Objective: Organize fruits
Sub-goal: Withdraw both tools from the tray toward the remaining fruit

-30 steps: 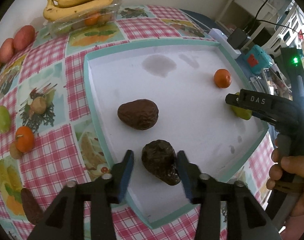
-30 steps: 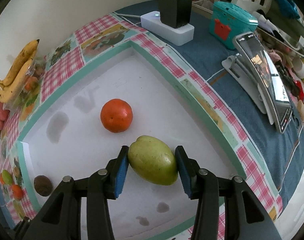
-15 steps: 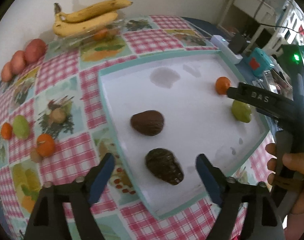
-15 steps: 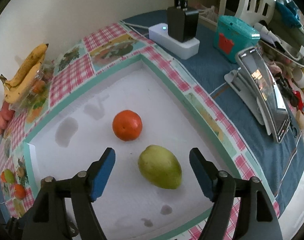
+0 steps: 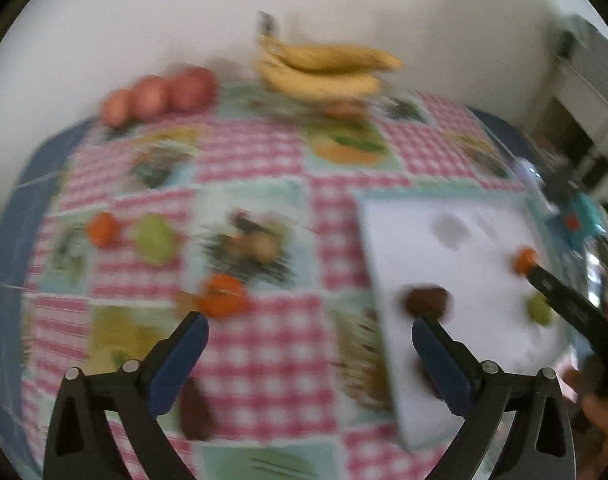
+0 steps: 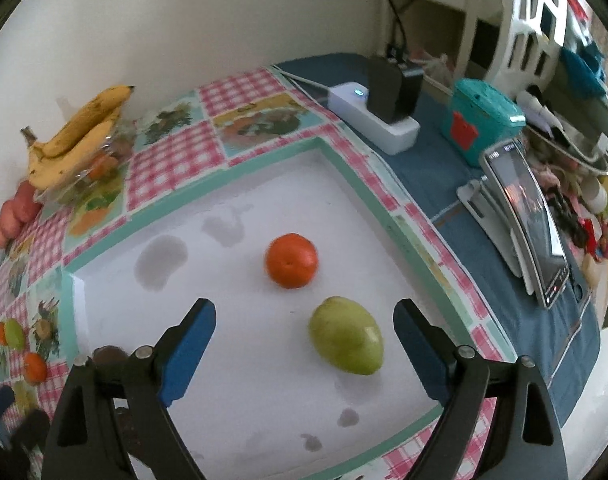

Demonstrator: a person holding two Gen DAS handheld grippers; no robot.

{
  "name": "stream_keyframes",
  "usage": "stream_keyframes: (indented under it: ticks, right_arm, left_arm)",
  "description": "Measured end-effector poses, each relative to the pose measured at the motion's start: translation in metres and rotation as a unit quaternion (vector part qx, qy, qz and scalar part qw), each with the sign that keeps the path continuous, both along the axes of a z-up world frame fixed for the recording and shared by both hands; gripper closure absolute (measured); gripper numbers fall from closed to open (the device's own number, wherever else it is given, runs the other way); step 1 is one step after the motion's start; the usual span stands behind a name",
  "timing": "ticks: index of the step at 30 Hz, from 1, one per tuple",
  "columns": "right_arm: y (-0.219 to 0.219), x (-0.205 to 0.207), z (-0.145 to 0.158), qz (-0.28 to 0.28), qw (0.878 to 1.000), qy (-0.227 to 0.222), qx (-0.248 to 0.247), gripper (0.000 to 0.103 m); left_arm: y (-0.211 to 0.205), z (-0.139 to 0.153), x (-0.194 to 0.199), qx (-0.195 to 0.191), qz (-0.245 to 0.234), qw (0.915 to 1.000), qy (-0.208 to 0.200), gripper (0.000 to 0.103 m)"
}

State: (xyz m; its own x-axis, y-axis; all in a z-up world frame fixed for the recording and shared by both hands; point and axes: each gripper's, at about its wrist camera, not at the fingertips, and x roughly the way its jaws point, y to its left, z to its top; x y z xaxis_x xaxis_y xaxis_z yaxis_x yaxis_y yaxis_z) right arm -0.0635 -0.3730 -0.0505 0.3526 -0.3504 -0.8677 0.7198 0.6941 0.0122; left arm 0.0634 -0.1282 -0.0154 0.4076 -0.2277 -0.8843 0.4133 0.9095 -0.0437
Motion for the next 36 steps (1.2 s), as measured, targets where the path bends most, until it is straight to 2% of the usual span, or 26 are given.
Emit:
stream_keyframes:
  ticks: [3, 6, 14, 20, 26, 31, 36]
  right_arm:
    - [0.013, 0.006, 0.004, 0.012, 1.0, -0.006, 0.0, 0.012]
    - [0.027, 0.013, 0.006, 0.03, 0.999, -0.015, 0.015, 0.012]
    - [0.081, 0.041, 0.016, 0.099, 0.995, -0.014, 0.031, 0.012]
    - [0.125, 0.06, 0.026, 0.147, 0.988, -0.026, 0.04, 0.012]
    - [0.162, 0.079, 0.027, 0.198, 0.979, -0.018, 0.038, 0.012]
    - [0.186, 0.095, 0.023, 0.23, 0.971, -0.022, 0.053, 0.012]
    - [0.206, 0.106, 0.019, 0.252, 0.964, -0.03, 0.077, 0.012]
  left_arm:
    - [0.027, 0.013, 0.013, 0.022, 0.042, 0.9978, -0.046, 0.0]
    - [0.055, 0.017, 0.026, 0.039, 0.078, 0.9942, -0.064, 0.0]
    - [0.126, 0.019, 0.046, 0.04, 0.155, 0.9857, -0.053, 0.0]
    - [0.176, 0.022, 0.048, 0.007, 0.206, 0.9779, -0.038, 0.0]
    - [0.194, 0.025, 0.05, 0.024, 0.225, 0.973, -0.048, 0.0]
    - [0.205, 0.019, 0.057, 0.015, 0.238, 0.9706, -0.032, 0.0]
    - [0.214, 0.016, 0.071, 0.012, 0.264, 0.9642, -0.021, 0.0]
